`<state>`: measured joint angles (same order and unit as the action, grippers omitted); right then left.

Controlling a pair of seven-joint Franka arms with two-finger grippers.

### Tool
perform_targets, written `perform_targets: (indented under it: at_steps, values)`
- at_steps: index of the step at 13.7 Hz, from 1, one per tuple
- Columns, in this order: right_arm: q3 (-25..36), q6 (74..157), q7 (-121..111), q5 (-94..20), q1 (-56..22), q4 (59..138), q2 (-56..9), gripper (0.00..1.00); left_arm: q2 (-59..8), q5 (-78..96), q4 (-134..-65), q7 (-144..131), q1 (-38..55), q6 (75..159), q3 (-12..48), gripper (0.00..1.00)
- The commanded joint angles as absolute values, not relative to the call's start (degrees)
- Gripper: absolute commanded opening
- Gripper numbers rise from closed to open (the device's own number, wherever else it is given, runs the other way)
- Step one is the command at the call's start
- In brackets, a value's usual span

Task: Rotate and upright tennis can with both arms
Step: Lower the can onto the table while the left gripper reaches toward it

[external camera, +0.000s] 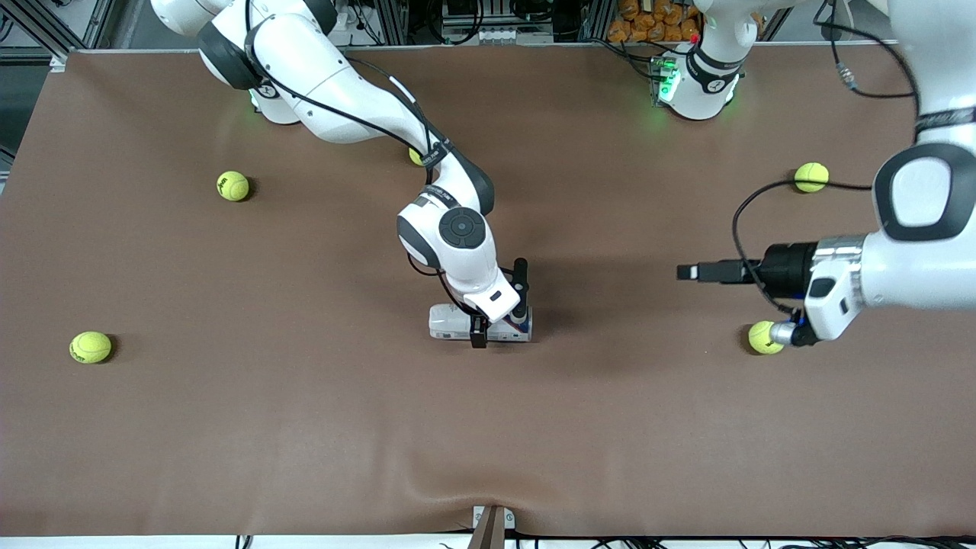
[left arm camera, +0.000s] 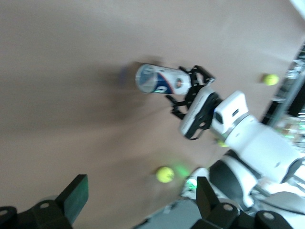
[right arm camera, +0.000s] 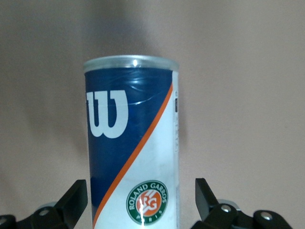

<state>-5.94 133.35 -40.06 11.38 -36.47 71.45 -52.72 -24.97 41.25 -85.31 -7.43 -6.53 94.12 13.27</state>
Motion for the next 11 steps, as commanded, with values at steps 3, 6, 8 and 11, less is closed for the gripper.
perform_targets:
  at_steps: [3,6,8,11]
  values:
    - [-6.8,125.4,-41.5,6.0,-35.9,72.1,-48.0,1.0,-30.3,54.6,-88.3,-9.1,-2.5,102.4,13.4,1.0]
    - [-6.5,120.3,-41.1,2.0,-35.6,72.1,-45.1,1.0,-33.8,59.1,-88.9,-8.0,-0.3,105.0,13.4,1.0]
    - [-6.3,118.2,-40.2,1.3,-32.5,72.0,-43.8,1.0,-35.9,59.2,-88.9,-6.3,0.0,106.6,13.4,1.0]
    - [-6.2,118.2,-37.2,1.3,-26.8,72.1,-43.5,1.0,-39.3,60.6,-89.0,-0.9,1.1,108.8,13.5,1.0]
